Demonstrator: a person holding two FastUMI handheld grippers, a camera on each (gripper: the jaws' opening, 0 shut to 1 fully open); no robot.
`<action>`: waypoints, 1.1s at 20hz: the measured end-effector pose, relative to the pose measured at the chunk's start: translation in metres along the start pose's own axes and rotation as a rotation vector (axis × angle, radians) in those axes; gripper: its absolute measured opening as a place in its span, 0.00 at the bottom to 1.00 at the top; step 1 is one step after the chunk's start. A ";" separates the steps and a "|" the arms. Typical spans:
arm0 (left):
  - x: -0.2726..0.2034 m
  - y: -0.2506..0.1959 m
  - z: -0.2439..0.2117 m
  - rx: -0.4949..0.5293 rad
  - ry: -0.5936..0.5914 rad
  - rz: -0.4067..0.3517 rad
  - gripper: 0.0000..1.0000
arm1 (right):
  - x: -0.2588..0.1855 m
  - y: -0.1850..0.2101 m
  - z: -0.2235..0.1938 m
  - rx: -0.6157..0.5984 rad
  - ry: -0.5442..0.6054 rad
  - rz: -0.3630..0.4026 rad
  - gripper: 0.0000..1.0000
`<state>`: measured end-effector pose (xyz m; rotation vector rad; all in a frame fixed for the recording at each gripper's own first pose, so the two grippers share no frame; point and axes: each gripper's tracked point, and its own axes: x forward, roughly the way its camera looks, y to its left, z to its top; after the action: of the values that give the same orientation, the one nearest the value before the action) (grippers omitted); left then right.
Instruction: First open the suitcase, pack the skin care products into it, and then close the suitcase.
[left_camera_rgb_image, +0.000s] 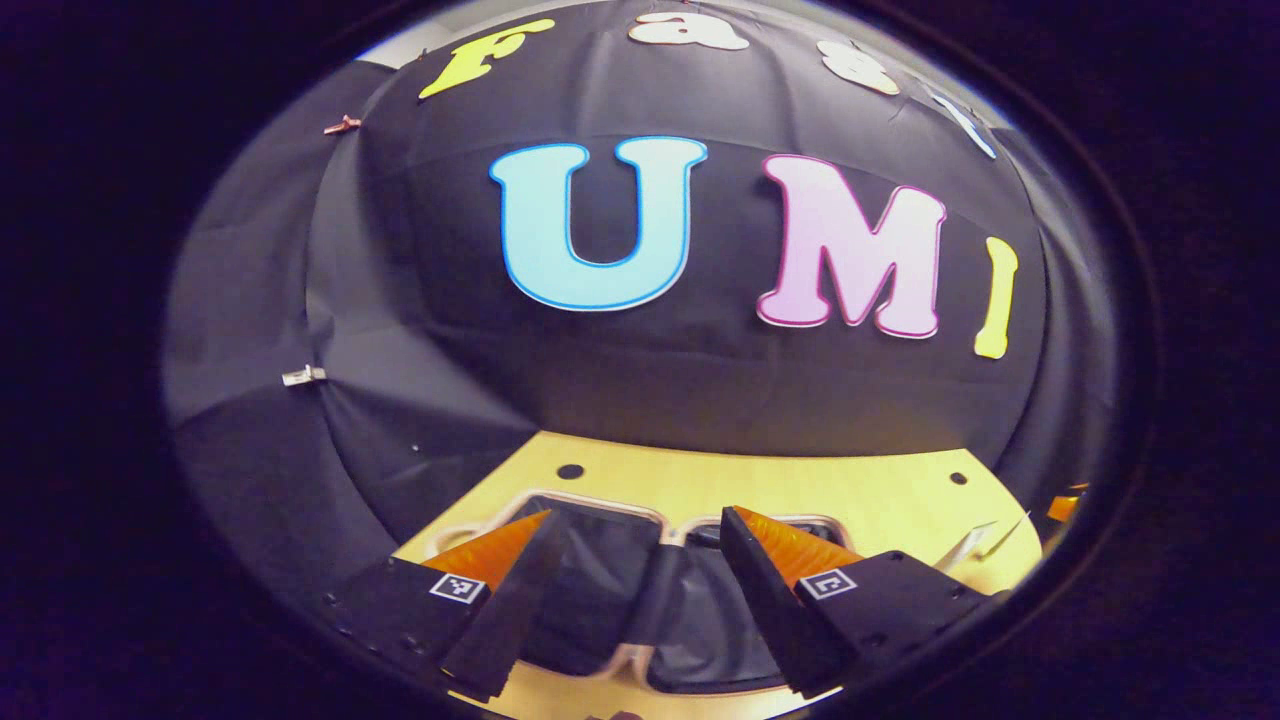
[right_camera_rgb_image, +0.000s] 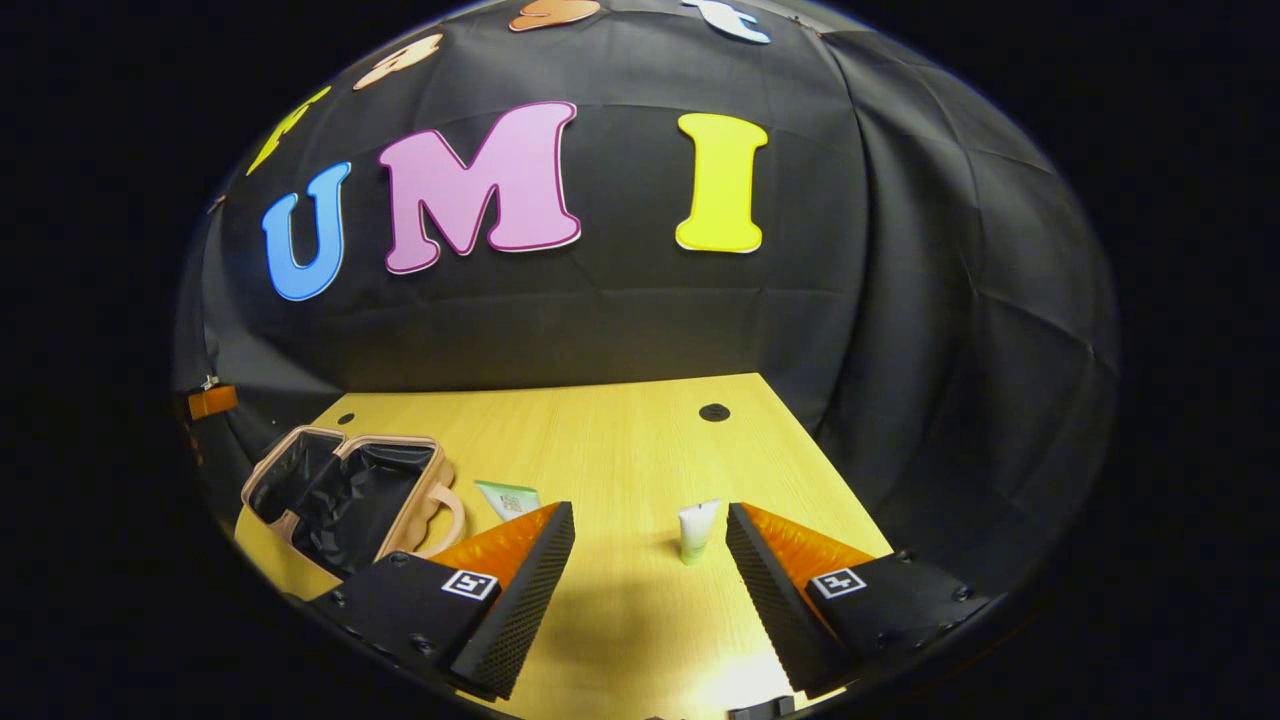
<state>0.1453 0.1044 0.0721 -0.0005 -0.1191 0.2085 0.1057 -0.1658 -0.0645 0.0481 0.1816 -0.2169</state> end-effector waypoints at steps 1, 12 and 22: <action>-0.004 -0.029 -0.014 -0.006 0.012 -0.025 0.98 | 0.001 -0.005 -0.002 0.003 0.002 0.005 0.97; -0.014 -0.286 -0.149 0.001 0.169 -0.406 0.96 | 0.020 -0.068 -0.042 0.025 0.067 -0.009 0.97; 0.086 -0.351 -0.232 0.075 0.306 -0.393 0.95 | 0.081 -0.062 -0.103 0.071 0.178 0.002 0.98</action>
<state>0.3284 -0.2184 -0.1440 0.0646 0.1940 -0.1808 0.1520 -0.2362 -0.1828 0.1380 0.3511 -0.2166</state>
